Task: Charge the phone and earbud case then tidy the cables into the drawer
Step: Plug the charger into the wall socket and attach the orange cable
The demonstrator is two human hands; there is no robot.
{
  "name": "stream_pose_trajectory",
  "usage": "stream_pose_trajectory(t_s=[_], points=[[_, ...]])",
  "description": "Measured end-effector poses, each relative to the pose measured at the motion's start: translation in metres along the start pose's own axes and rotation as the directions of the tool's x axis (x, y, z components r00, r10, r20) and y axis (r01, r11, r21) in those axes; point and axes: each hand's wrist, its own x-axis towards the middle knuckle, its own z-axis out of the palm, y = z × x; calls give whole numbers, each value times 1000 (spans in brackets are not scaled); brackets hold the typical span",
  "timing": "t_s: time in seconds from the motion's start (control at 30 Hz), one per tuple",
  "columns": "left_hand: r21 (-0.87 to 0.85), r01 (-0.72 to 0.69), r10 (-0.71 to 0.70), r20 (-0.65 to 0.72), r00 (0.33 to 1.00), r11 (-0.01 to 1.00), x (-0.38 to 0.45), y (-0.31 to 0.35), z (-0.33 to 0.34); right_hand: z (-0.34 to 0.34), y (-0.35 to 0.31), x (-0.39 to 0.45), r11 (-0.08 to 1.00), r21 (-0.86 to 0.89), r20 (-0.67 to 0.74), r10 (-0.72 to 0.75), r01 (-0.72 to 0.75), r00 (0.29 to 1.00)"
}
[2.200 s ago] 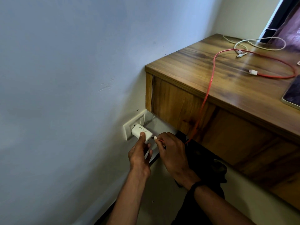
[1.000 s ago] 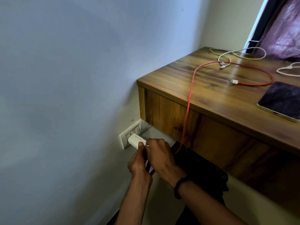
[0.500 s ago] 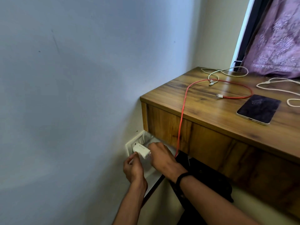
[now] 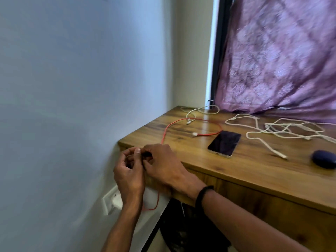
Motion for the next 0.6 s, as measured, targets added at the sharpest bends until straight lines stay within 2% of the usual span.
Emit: stream_pose_trajectory(t_s=[0.17,0.3,0.4,0.47,0.53,0.6], points=[[37,-153,142,203,969,988,-3,33,56,-73,22,-4,999,-40,-107,-21,17,994],[12,-167,145,440,886,986,-17,51,106,-126,51,-21,992,-122,-157,20,-39,987],[56,-262,171,625,762,963,-30,57,140,-168,78,-38,948,-287,-185,88,-139,979],[191,-366,99,759,644,911,-40,54,158,-197,100,-52,895,-390,-213,142,-217,967],[298,-444,-7,836,548,845,-48,43,168,-225,126,-66,819,-472,-284,208,-325,936],[333,-511,-33,860,509,793,-55,32,174,-250,149,-81,721,-510,-331,338,-468,881]])
